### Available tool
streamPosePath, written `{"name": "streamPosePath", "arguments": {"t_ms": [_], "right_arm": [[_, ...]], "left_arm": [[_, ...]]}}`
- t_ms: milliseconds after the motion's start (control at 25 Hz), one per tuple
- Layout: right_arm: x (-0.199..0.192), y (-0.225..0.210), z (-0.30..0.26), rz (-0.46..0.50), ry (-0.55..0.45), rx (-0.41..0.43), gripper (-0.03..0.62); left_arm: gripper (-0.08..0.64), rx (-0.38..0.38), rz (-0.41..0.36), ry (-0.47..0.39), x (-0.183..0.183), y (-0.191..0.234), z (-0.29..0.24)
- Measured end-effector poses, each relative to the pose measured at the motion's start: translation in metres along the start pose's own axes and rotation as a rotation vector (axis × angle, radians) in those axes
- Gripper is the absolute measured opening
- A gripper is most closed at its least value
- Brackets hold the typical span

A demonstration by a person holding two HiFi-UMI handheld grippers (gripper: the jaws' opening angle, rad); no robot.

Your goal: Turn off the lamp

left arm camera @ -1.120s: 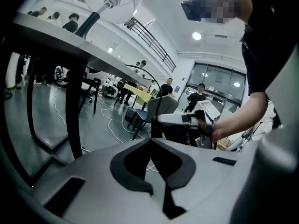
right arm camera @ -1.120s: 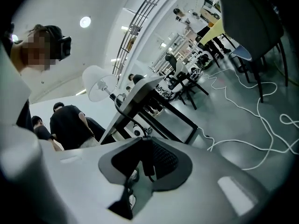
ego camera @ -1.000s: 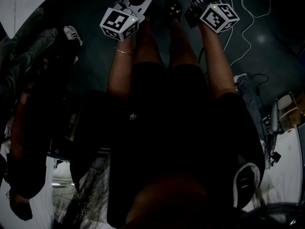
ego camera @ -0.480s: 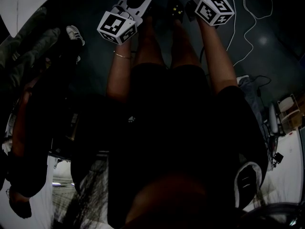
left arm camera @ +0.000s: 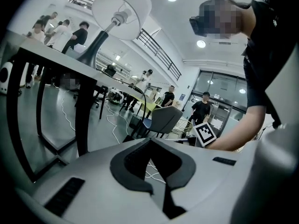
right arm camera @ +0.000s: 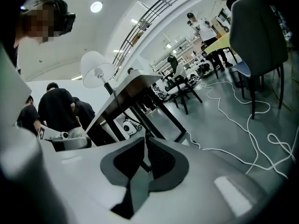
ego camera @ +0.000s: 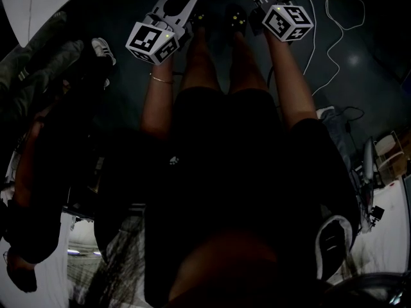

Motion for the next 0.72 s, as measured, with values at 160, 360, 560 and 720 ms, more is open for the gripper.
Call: {"name": "streamPosePath", "arguments": {"t_ms": [160,360,560,720], "right_arm": [[0.019,0.013,0.017,-0.038,-0.038,0.004,0.002],[0.048,0.027,0.029,-0.053,-0.069,0.028,0.002],[0.073,0.046,0.048,-0.060,-0.092,0.055,0.002],[0.095,0.059,0.063,-0.067,-0.103,0.070,0.002]], "left_arm": [[0.006,0.017,0.009,-0.027,0.020,-0.011,0.010],[0.006,0.021,-0.025,-0.053,0.052,-0.025,0.014],[0.006,0.005,-0.042,-0.076,0.077,-0.050,0.018],[0.006,-0.028,-0.045,-0.093,0.095,-0.073,0.019]]}}
Point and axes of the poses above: the fingertips, and each gripper's own axes: z backward along the fingers, y to its left, x out of its top, the point moved 3 cm from there along z, backward along the fingers, and after that the axes turned 9 degrees about z, right-handed, at the moved point
